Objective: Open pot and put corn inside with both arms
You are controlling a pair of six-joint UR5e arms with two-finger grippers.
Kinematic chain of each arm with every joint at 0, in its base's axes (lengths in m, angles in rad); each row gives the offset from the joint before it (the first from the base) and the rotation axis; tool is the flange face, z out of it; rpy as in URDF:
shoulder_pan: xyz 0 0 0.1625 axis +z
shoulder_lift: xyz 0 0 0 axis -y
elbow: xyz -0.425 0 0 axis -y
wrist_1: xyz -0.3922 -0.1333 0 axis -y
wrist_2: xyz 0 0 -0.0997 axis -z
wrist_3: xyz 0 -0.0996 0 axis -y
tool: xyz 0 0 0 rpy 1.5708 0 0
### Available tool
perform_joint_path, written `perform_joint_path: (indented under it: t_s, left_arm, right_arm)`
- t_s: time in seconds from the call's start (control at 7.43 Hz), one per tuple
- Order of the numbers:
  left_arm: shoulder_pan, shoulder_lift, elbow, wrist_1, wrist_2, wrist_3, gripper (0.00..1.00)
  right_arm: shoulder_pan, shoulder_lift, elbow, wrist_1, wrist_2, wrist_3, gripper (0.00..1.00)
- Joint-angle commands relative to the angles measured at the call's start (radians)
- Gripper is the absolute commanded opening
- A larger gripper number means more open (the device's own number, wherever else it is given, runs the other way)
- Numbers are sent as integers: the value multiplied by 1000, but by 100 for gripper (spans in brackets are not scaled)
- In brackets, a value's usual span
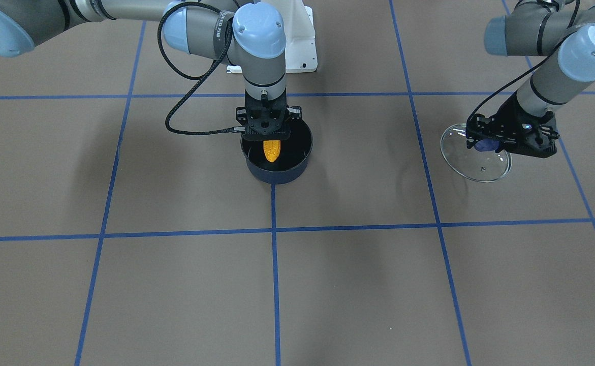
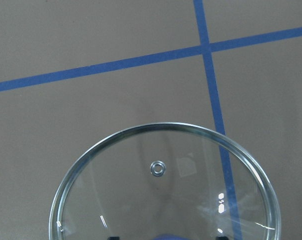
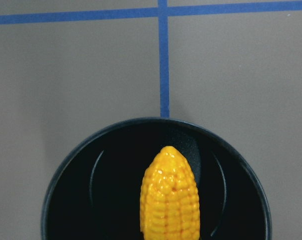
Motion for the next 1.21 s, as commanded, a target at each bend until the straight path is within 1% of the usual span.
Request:
perform_joint_path:
  t_s: [0.0,0.13,0.4,0.54,0.67,0.81,1.08]
  left_arm:
    - [-1,8,-1,-1,-2,1,55]
    - [-1,8,1,-1,-2,1,56]
    - [-1,13,9,-3,0,4,56]
    - [-1,33,12,-4,6,53,56]
    - [-1,43,13,-4,8,65,56]
    - [-1,44,18,-4,9,70,56]
    - [1,42,50,-18,11,72,56]
  right_arm:
    - [0,-1,-3,34,-36,-3,97]
    - [1,9,-1,35,-71,6,100]
    - [23,12,2,35,-65,-10,100]
    - [62,12,8,37,-16,-38,100]
    - [122,11,10,37,63,-54,100]
    - [176,6,11,35,123,-100,100]
    - [289,-50,34,35,215,-222,100]
